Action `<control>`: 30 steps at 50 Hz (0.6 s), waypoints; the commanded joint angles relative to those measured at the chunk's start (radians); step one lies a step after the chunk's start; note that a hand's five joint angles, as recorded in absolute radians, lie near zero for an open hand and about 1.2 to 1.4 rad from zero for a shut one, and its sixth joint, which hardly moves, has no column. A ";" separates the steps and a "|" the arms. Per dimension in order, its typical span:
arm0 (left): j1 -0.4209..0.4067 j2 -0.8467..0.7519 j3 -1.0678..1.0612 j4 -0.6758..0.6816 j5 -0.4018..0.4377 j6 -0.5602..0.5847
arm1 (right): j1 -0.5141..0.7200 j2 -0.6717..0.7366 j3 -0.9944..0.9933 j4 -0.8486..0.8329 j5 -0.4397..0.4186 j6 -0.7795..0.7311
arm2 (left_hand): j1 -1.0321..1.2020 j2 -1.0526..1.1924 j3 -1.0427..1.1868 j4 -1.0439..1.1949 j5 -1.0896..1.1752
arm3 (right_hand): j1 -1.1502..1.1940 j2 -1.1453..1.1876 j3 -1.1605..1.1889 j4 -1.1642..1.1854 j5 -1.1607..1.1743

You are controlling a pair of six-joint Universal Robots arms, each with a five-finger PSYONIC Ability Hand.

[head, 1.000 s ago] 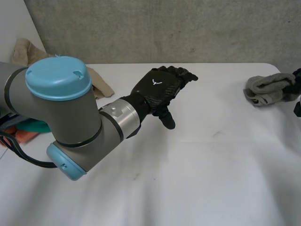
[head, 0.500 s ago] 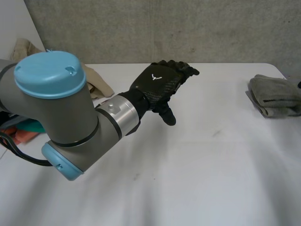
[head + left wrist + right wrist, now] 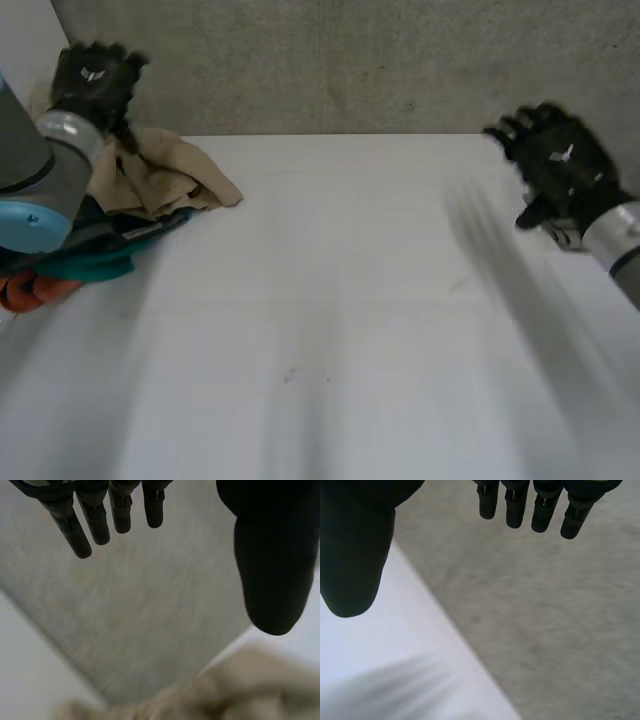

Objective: Fold the laundry.

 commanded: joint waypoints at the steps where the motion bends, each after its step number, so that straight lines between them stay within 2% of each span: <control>1: 0.124 -0.290 0.155 0.049 0.056 0.136 | 0.013 0.004 0.051 0.135 -0.005 -0.091 | 0.093 0.076 0.069 0.080 0.060 | -0.051 -0.040 -0.039 -0.042 -0.049; 5: 0.164 -0.386 0.216 0.051 0.123 0.134 | 0.014 0.007 0.070 0.142 -0.005 -0.092 | 0.152 0.134 0.127 0.139 0.119 | -0.051 -0.040 -0.039 -0.042 -0.049; 10: 0.169 -0.452 0.255 0.057 0.185 0.122 | 0.004 0.009 0.094 0.140 -0.011 -0.085 | 0.260 0.243 0.236 0.247 0.228 | -0.051 -0.040 -0.039 -0.042 -0.049; 17: 0.170 -0.521 0.332 0.058 0.209 0.035 | 0.004 0.009 0.122 0.135 -0.009 -0.088 | 0.697 0.680 0.673 0.684 0.664 | -0.051 -0.040 -0.039 -0.042 -0.049; 20: 0.170 -0.527 0.339 0.058 0.212 0.030 | 0.002 0.009 0.130 0.134 -0.012 -0.086 | 0.953 0.935 0.928 0.939 0.920 | -0.051 -0.040 -0.039 -0.042 -0.049; 21: 0.170 -0.527 0.341 0.060 0.202 0.028 | 0.002 0.009 0.131 0.134 -0.012 -0.088 | 1.192 1.174 1.168 1.179 1.159 | -0.051 -0.040 -0.039 -0.042 -0.049; 24: 0.161 -0.516 0.333 0.066 0.183 0.025 | 0.004 0.007 0.134 0.132 -0.012 -0.088 | 1.203 1.185 1.178 1.190 1.170 | -0.051 -0.040 -0.039 -0.042 -0.049; 27: 0.134 -0.480 0.286 0.118 0.128 0.015 | 0.002 0.007 0.134 0.131 -0.012 -0.088 | 1.203 1.185 1.178 1.190 1.170 | -0.051 -0.040 -0.039 -0.042 -0.049; 30: 0.095 -0.343 0.183 0.213 0.102 -0.044 | 0.004 0.007 0.133 0.131 -0.011 -0.088 | 1.203 1.185 1.178 1.190 1.170 | -0.051 -0.040 -0.039 -0.042 -0.049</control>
